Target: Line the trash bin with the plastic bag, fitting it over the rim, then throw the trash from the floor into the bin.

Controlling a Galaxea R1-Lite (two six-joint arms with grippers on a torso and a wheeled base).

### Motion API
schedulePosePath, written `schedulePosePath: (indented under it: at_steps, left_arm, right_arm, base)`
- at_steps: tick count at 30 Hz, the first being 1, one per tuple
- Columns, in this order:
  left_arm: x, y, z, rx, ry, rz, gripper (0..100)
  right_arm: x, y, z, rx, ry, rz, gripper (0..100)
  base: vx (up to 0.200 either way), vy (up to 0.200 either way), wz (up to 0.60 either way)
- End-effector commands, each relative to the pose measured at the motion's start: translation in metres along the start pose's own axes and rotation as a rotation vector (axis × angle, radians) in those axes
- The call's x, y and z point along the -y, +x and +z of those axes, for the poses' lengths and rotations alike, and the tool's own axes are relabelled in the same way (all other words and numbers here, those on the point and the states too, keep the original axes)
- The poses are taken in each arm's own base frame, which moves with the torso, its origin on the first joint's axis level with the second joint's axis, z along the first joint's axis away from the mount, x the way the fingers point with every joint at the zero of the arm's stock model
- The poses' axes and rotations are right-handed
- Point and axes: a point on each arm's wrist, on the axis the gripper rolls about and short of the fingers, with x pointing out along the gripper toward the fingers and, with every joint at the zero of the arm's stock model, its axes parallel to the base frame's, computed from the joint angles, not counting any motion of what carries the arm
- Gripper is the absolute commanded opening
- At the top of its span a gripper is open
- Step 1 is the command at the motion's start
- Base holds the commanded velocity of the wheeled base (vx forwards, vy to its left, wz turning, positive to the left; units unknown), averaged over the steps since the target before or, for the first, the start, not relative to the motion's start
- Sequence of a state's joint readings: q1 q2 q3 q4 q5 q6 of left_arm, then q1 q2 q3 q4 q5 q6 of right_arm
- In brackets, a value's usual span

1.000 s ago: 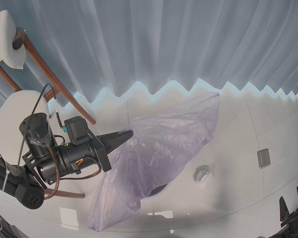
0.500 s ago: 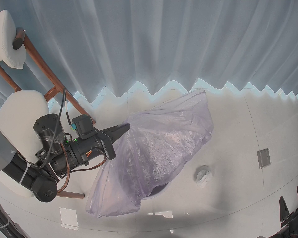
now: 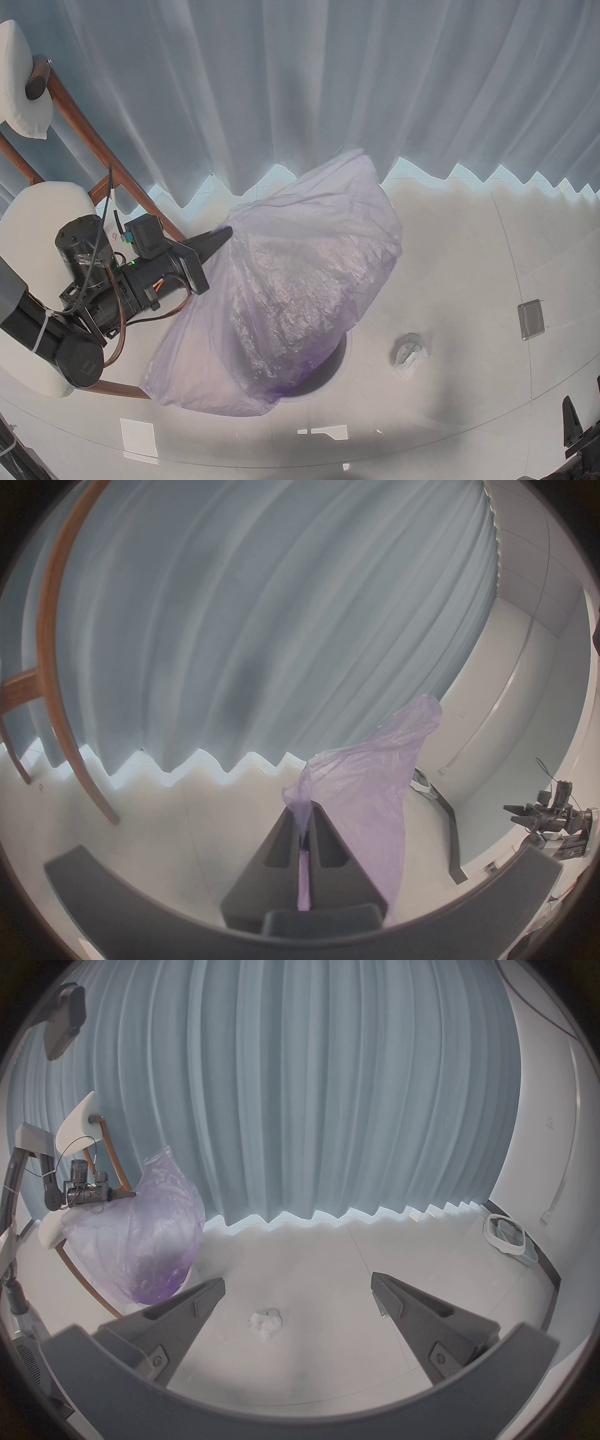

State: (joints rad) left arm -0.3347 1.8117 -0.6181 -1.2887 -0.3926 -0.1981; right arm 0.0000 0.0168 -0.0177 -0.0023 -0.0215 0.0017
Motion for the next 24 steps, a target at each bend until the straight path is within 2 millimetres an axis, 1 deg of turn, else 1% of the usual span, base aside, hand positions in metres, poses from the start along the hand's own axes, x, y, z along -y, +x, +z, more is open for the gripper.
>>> schedulePosePath:
  at_steps: [1,3,5,9,10,11,12,15,21,23,24]
  left_arm:
    - [-0.015,-0.004,0.012,0.04,0.018,0.043,0]
    - [-0.014,-0.007,0.018,0.057,0.025,0.048,0]
    - [-0.013,-0.009,0.02,0.057,0.026,0.048,0]
    - [-0.003,-0.005,0.011,0.021,0.01,0.015,0]
    - [-0.003,-0.005,0.011,0.021,0.01,0.015,0]
    - [0.005,-0.001,0.005,0.003,0.001,-0.008,0]
    - [0.007,-0.001,0.003,-0.005,-0.003,-0.016,0]
    - [0.009,0.001,-0.001,-0.014,-0.005,-0.025,0]
    - [0.011,0.001,-0.001,-0.012,-0.004,-0.029,0]
    - [0.012,0.002,-0.003,-0.02,-0.006,-0.033,0]
    - [0.017,0.003,-0.007,-0.034,-0.009,-0.049,0]
  right_arm:
    - [0.0,0.0,-0.005,-0.002,0.0,0.0,100]
    - [0.0,0.0,-0.005,-0.002,0.0,0.0,100]
    - [0.0,0.0,-0.005,-0.003,0.0,0.0,100]
    - [0.0,0.0,-0.005,-0.003,0.0,0.0,100]
    - [0.0,0.0,-0.005,-0.003,0.0,0.0,100]
    - [0.0,0.0,-0.005,-0.003,0.0,0.0,100]
    - [0.0,0.0,-0.005,-0.002,0.0,0.0,100]
    - [0.0,0.0,-0.005,-0.002,0.0,0.0,100]
    - [0.0,0.0,-0.005,-0.002,0.0,0.0,100]
    - [0.0,0.0,-0.005,-0.002,0.0,0.0,100]
    - [0.0,0.0,-0.005,-0.003,0.0,0.0,100]
  base:
    - [0.0,0.0,0.0]
    - [0.0,0.0,0.0]
    - [0.0,0.0,0.0]
    - [0.0,0.0,0.0]
    - [0.0,0.0,0.0]
    - [0.0,0.0,0.0]
    - [0.0,0.0,0.0]
    - [0.0,0.0,0.0]
    - [0.0,0.0,0.0]
    - [0.0,0.0,0.0]
    - [0.0,0.0,0.0]
